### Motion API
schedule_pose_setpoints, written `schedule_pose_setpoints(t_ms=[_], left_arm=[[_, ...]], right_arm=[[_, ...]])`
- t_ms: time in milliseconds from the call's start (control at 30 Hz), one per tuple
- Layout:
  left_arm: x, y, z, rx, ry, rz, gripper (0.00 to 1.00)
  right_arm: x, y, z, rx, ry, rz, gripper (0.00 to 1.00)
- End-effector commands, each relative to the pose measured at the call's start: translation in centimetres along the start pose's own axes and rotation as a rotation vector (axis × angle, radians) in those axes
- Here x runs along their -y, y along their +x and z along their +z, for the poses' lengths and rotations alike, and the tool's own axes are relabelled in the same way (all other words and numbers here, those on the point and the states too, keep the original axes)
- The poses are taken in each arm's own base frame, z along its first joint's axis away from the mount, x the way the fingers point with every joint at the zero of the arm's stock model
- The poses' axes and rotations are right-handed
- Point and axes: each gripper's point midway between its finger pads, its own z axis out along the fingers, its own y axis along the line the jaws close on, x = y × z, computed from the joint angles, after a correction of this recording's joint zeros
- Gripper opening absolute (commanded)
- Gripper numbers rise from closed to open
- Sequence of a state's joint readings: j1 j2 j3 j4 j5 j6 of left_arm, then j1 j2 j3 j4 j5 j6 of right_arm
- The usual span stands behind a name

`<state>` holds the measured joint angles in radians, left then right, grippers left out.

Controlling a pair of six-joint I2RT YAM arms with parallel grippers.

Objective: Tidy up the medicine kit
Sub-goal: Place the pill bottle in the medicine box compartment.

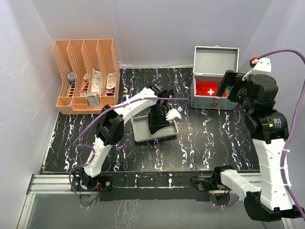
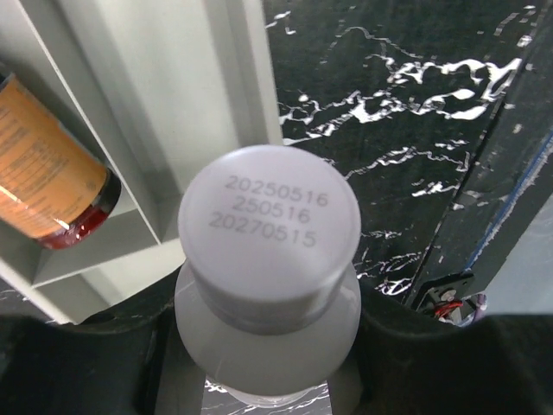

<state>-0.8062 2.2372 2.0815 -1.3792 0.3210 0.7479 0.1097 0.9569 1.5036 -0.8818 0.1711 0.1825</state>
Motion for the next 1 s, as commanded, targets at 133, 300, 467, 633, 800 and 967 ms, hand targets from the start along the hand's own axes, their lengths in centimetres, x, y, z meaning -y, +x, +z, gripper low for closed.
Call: schedule_pose_setpoints(t_ms=[133,300,467,633,800,967], left_arm=[[-1.9,-0.4,2.6,-0.02,-0.041,-0.099,0.0],[-2.6,-1.5,3.7,-0.018,-0.029,-0.113,0.0],[-3.1,-2.4,3.9,-0.02,-0.029,-0.099,0.0],[-2.6,-2.1,3.8,-0.035,-0.015,-0.098,0.0],[-1.6,-1.5,3.8,-0.055,0.022,-0.105,0.0],[-1.7,-1.4,3.6,-0.058,0.012,-0.096,0.08]], right_arm=[[0.5,-1.6,-1.4,0.067,0.019,0.019,0.98],[1.0,-1.9,-2.4,0.066,0.04,0.014,0.98],[1.5,-1.8,-3.0,0.067,0.06,0.009,0.98],[1.6,-1.7,-3.2,0.074,0.065,0.013,0.98],[1.5,-1.5,-3.0,0.072,0.058,0.014,0.98],[1.3,-1.4,-2.6,0.075,0.049,0.018,0.98]])
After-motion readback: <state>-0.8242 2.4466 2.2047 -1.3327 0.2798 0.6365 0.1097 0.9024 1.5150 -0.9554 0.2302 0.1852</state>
